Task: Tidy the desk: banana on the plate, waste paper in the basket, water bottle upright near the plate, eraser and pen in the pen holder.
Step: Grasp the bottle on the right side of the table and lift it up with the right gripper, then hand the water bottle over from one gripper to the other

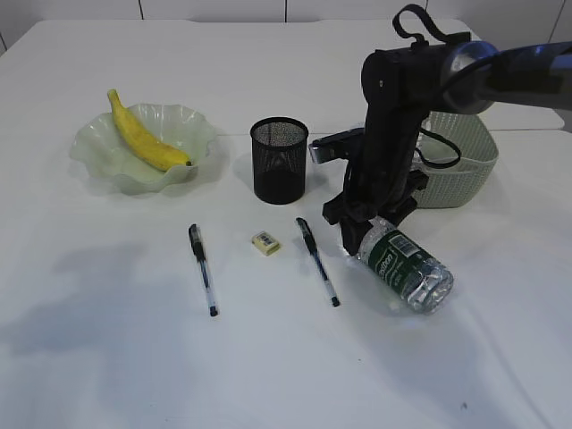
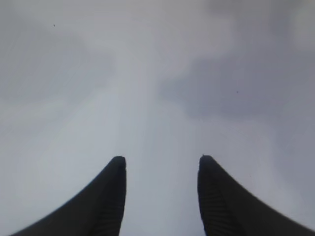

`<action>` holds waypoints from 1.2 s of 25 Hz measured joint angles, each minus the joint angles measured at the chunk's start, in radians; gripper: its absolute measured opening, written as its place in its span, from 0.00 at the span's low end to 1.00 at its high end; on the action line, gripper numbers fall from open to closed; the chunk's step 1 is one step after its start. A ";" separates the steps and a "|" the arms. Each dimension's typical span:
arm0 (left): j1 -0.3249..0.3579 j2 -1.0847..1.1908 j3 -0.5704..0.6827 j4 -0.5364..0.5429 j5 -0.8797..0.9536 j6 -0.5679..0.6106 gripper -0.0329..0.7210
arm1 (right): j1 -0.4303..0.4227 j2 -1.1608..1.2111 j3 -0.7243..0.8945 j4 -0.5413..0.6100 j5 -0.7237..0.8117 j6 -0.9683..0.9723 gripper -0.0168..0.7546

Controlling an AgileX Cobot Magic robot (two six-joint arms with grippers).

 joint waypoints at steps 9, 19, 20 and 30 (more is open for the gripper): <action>0.000 0.000 0.000 0.000 -0.002 0.000 0.48 | 0.000 -0.095 0.004 0.004 0.012 0.022 0.59; 0.000 0.000 0.000 0.000 -0.008 0.000 0.48 | 0.013 -0.274 0.073 0.050 0.022 0.051 0.59; 0.000 0.000 0.000 0.000 -0.010 0.000 0.48 | 0.014 -0.302 0.109 0.052 0.022 0.051 0.59; 0.000 0.000 0.000 0.000 -0.013 0.002 0.48 | 0.015 -0.736 0.654 0.063 -0.056 0.047 0.59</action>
